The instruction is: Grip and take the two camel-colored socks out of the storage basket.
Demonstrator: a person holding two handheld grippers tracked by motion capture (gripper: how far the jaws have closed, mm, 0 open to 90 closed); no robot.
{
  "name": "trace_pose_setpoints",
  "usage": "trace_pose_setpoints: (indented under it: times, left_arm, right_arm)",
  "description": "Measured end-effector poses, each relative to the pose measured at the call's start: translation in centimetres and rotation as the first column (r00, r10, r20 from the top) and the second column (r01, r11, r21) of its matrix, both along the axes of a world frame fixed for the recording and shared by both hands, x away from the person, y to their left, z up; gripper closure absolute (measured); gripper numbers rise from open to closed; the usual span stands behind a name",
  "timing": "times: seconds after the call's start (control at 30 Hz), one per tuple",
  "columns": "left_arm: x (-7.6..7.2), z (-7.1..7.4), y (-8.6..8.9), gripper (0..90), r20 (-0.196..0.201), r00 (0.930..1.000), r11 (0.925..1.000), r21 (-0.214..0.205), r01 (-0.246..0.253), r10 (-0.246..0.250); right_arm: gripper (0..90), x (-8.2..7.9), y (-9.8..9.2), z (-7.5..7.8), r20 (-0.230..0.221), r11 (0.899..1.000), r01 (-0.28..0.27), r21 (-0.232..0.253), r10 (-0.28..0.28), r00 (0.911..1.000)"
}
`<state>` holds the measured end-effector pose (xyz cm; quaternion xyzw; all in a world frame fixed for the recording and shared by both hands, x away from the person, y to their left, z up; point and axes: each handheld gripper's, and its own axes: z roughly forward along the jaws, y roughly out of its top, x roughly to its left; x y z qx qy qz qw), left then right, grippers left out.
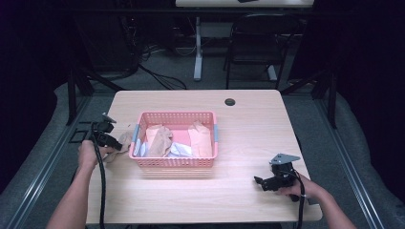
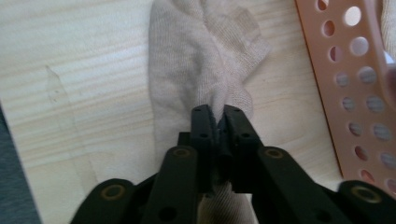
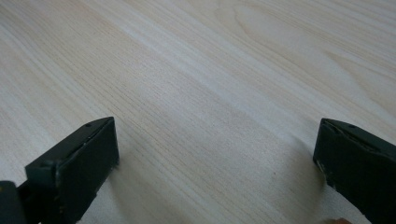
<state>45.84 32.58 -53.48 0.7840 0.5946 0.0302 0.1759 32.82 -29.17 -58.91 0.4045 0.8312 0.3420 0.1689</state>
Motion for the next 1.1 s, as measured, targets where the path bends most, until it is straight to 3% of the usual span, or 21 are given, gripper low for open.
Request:
trace_pose_setpoints:
  times: [0.07, 0.1, 0.23, 0.4, 0.57, 0.63, 0.8, 1.1]
  left_arm:
    - [-0.3, -0.1, 0.2, 71.0, 0.009, 1.0, 1.0, -0.001, 0.002, -0.002]
    - [-0.4, 0.0, 0.4, 61.2, 0.023, 0.9997, 1.0, -0.005, -0.007, 0.007]
    - [-1.2, 1.6, 0.8, 35.7, 0.075, 0.997, 0.9998, -0.011, -0.015, 0.016]
    - [-2.3, 5.4, 1.0, 16.2, 0.165, 0.9861, 0.9998, 0.0, -0.021, 0.021]
    - [-2.9, 9.1, 0.0, 3.2, 0.217, 0.9761, 0.9998, 0.02, 0.008, -0.012]
    - [-3.0, 10.6, -0.7, 0.0, 0.235, 0.9716, 0.9995, 0.021, 0.021, -0.026]
    - [-3.0, 12.9, -2.5, 0.0, 0.26, 0.9621, 0.9965, 0.035, 0.076, -0.082]
    - [-2.1, 13.5, -6.8, 0.0, 0.261, 0.9481, 0.9834, 0.049, 0.175, -0.181]
  right_arm:
    - [0.0, 0.0, 0.0, 0.0, 0.001, 1.0, 0.0, 0.0, 0.0, 1.0]
    - [0.0, 0.0, 0.0, 0.0, 0.001, 1.0, 0.0, -0.001, 0.0, 1.0]
    - [0.0, 0.0, 0.0, 0.0, 0.0, 1.0, 0.0, 0.0, 0.0, 1.0]
    - [0.0, 0.0, 0.0, 0.0, 0.0, 1.0, -0.003, -0.001, 0.003, 1.0]
    - [0.0, 0.0, 0.1, 0.0, 0.001, 1.0, 0.002, 0.005, -0.002, 1.0]
    - [0.0, 0.0, 0.0, 0.0, -0.002, 1.0, -0.001, -0.001, 0.001, 1.0]
    - [0.0, 0.0, 0.0, 0.0, -0.001, 1.0, -0.002, -0.003, 0.002, 1.0]
    - [0.0, 0.0, 0.0, 0.0, -0.001, 1.0, 0.0, -0.003, 0.0, 1.0]
